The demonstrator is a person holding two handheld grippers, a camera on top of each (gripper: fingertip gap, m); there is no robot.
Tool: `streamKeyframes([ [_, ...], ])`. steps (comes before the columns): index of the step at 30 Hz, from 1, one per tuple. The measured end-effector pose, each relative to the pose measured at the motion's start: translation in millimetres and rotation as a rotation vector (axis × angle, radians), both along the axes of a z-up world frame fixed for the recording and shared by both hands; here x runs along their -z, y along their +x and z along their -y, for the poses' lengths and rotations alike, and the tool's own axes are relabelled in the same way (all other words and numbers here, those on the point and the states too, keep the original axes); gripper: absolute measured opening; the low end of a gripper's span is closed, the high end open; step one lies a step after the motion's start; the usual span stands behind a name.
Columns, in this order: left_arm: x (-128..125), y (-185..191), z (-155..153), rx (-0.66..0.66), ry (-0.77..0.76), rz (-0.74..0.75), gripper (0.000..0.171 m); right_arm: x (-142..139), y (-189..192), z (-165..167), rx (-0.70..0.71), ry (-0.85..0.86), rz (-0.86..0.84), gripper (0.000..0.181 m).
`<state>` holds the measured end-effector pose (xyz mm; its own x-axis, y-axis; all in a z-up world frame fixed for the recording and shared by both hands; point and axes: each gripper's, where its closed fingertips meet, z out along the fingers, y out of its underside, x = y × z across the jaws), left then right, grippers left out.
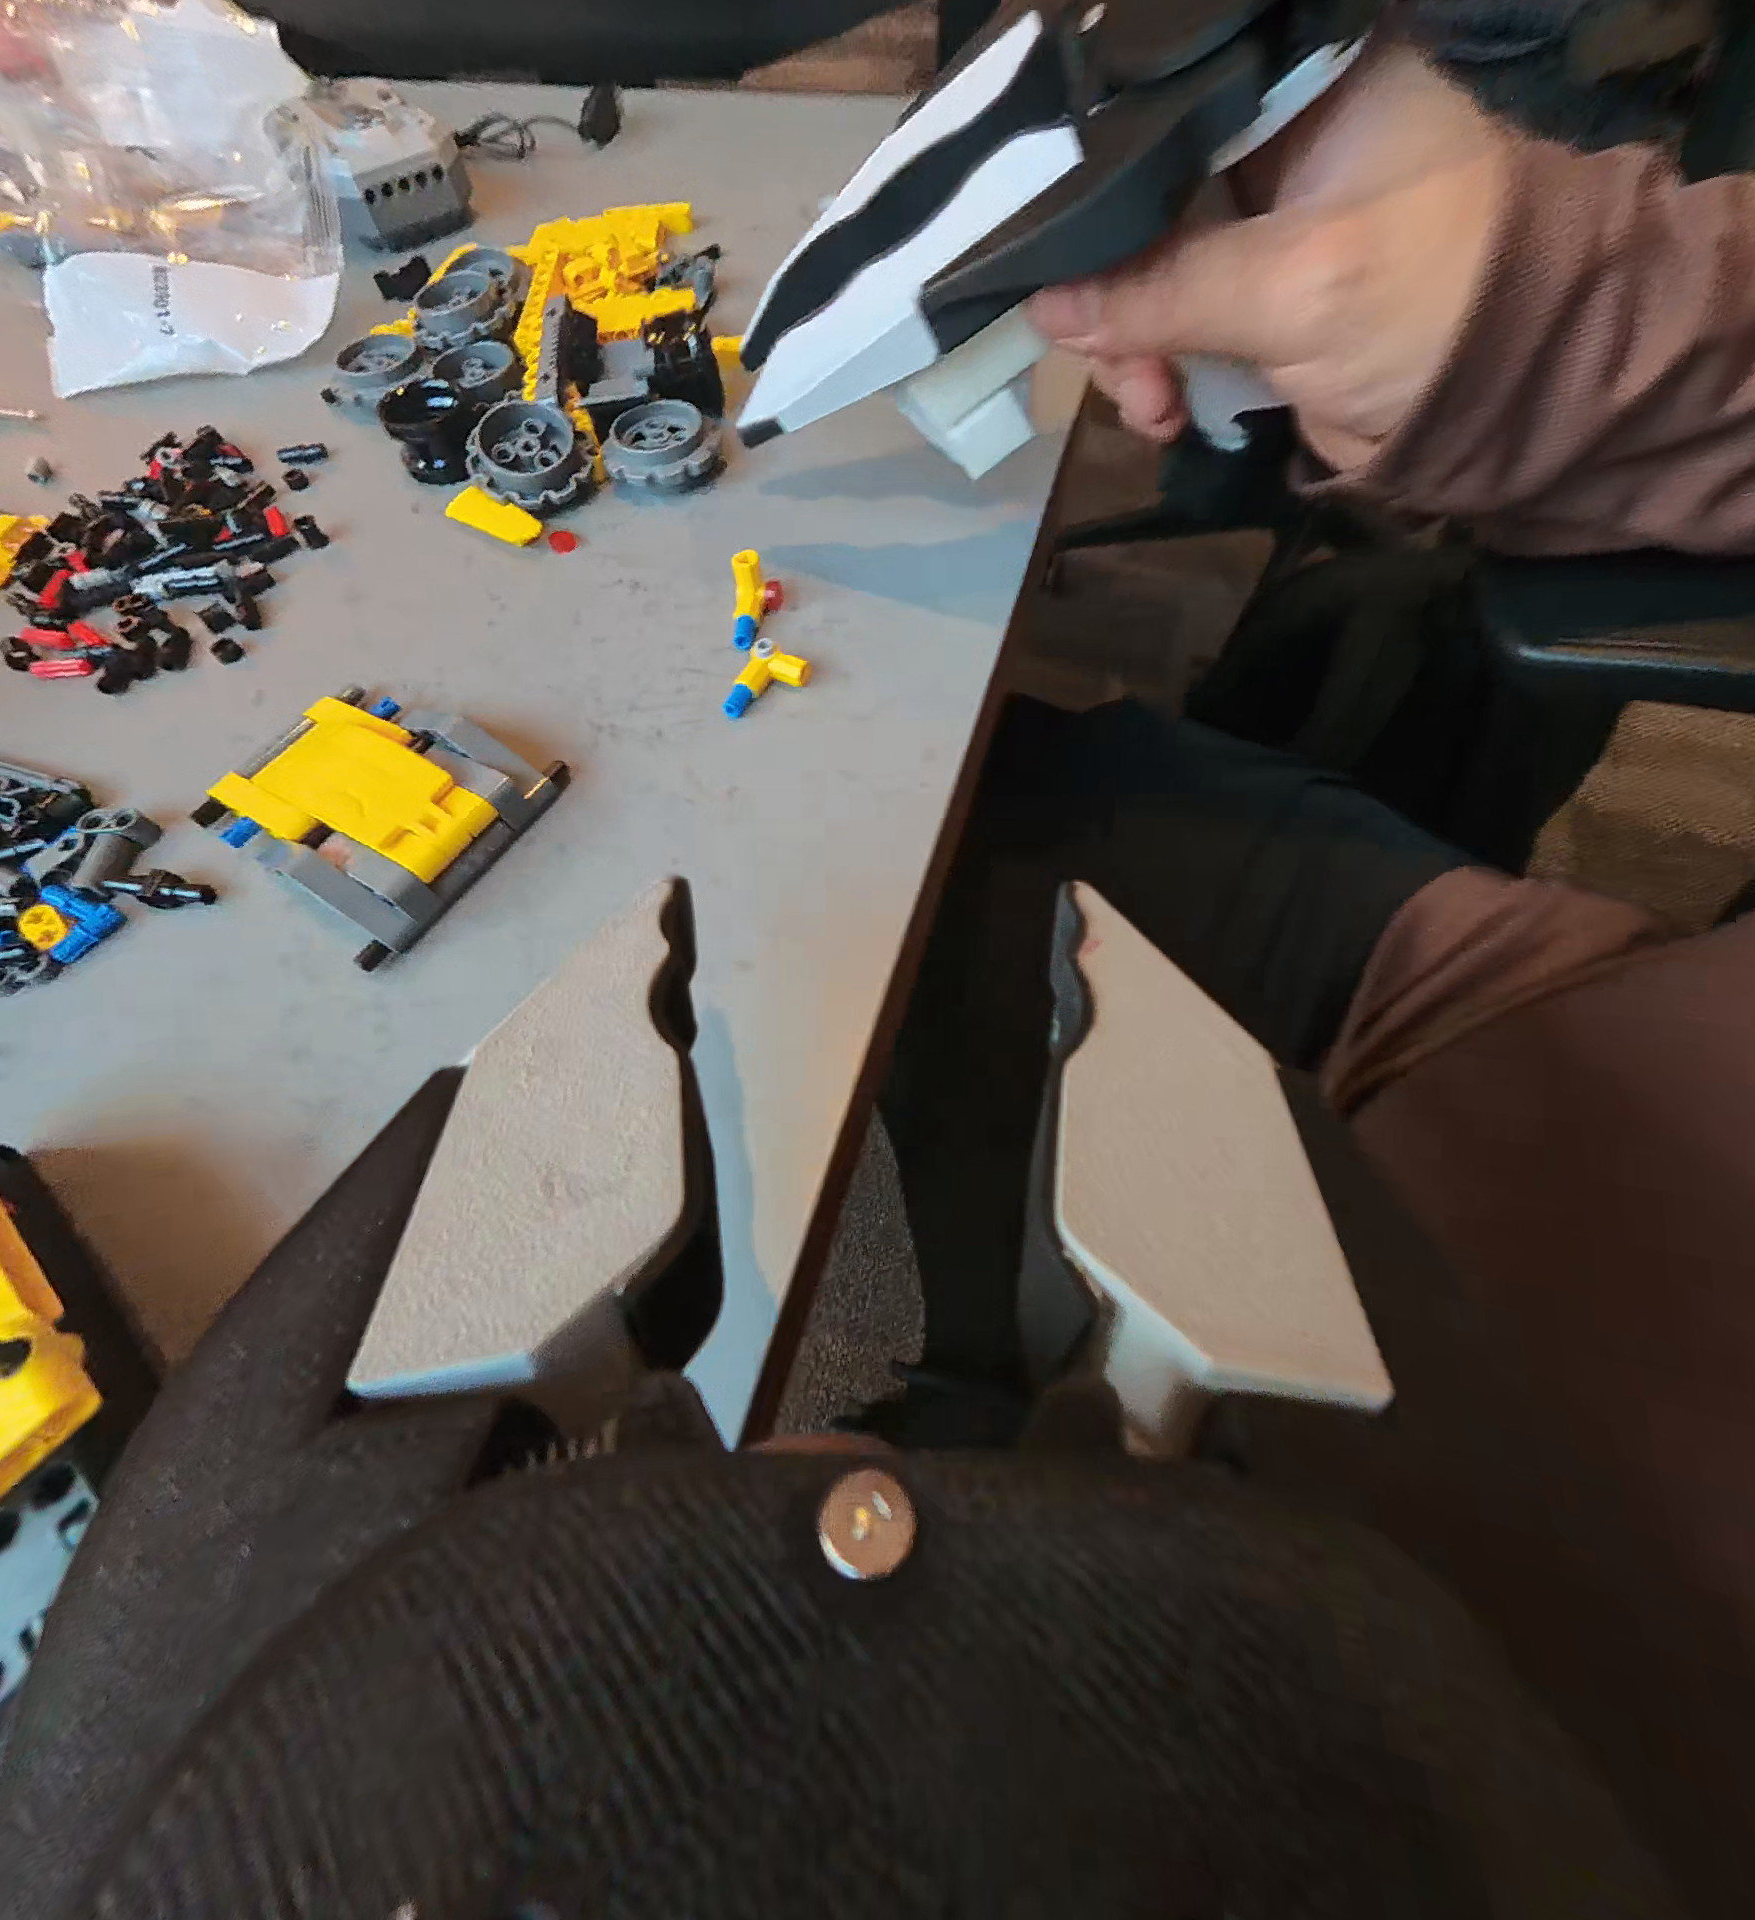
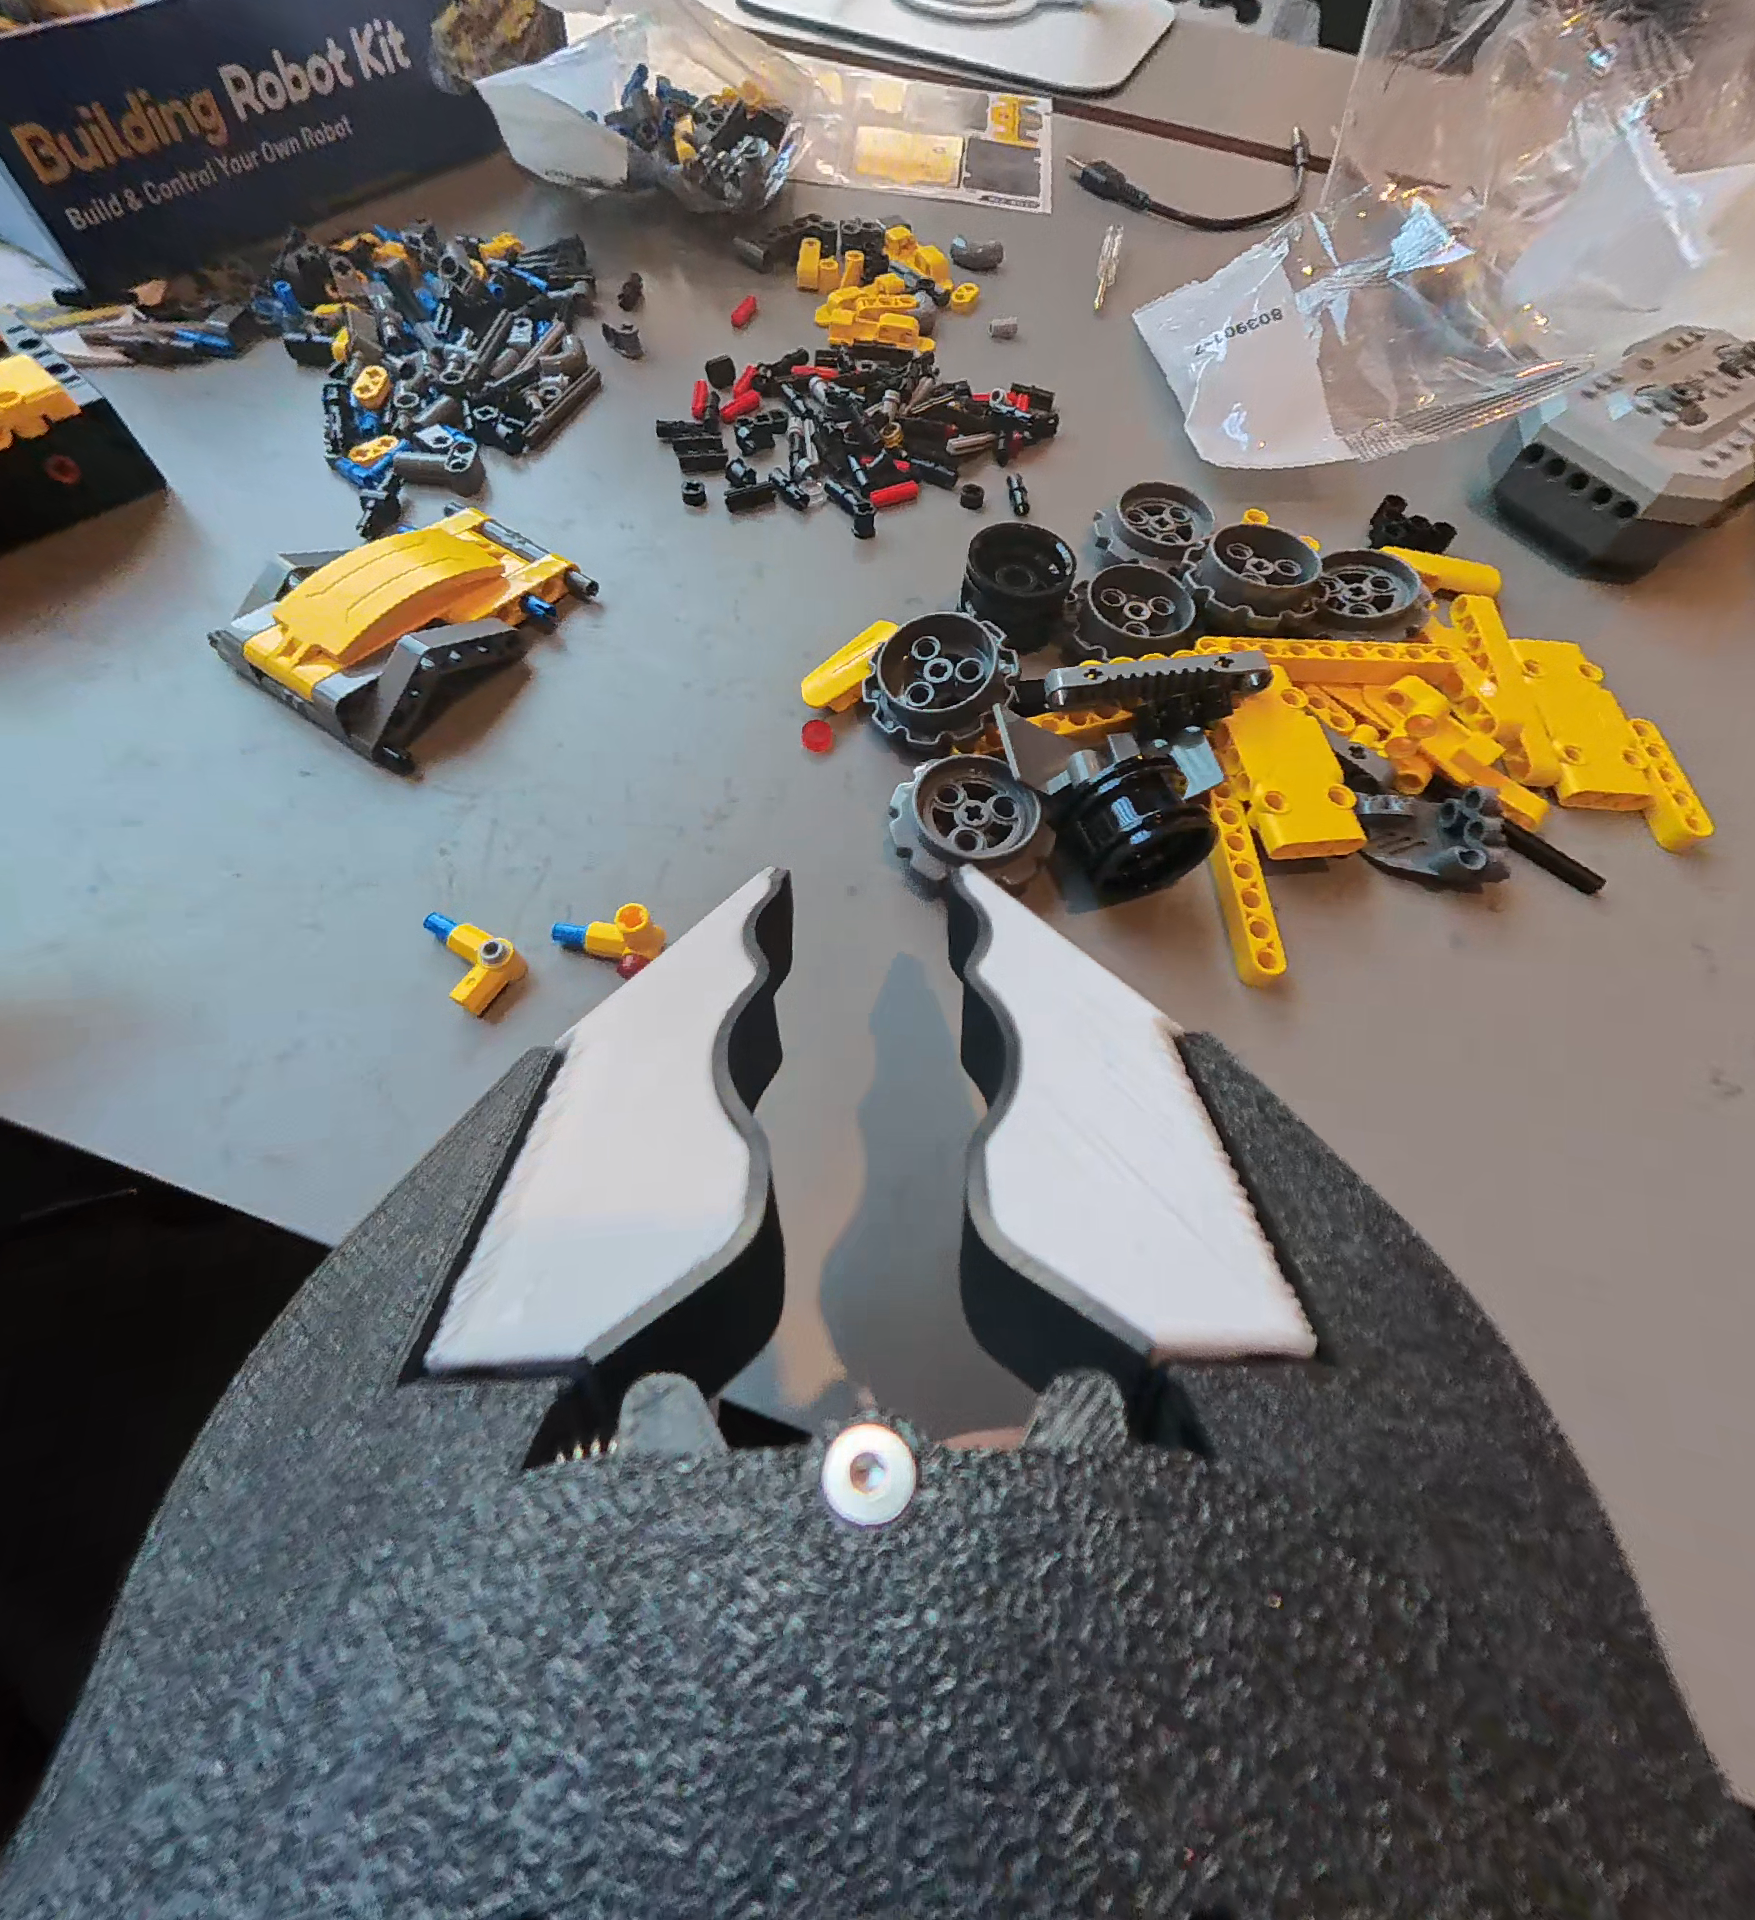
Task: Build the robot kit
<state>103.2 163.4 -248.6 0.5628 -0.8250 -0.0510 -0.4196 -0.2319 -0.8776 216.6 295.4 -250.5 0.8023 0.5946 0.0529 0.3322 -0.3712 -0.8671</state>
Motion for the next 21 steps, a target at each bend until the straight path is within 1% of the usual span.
streamKeyframes([
  [3,-1,0,10,0.007,0.037,0.03,0.069,3,1,-3,0.009,-0.007,-0.013,0.03],
  [6,-2,7,24,0.058,0.095,0.105,0.068,6,0,-4,0.007,-0.001,0.002,0.03],
  [8,2,7,28,0.085,0.129,0.106,0.066,7,-2,-4,-0.006,0.002,0.011,0.03],
  [10,7,6,31,0.115,0.105,0.104,0.06,9,-2,-5,-0.009,-0.005,0.022,0.03],
  [11,6,6,31,0.124,0.088,0.119,0.06,10,-2,-6,-0.01,-0.009,0.022,0.03],
  [13,-2,3,28,0.113,0.076,0.146,0.059,10,-6,-6,-0.035,-0.021,0.015,0.023],
  [16,-16,-7,18,0.091,0.097,0.16,0.058,6,-14,-10,-0.099,-0.021,0.027,0.02],
  [21,-33,-19,0,0.084,0.141,0.158,0.059,9,-38,-25,-0.239,-0.088,0.122,0.014],
])
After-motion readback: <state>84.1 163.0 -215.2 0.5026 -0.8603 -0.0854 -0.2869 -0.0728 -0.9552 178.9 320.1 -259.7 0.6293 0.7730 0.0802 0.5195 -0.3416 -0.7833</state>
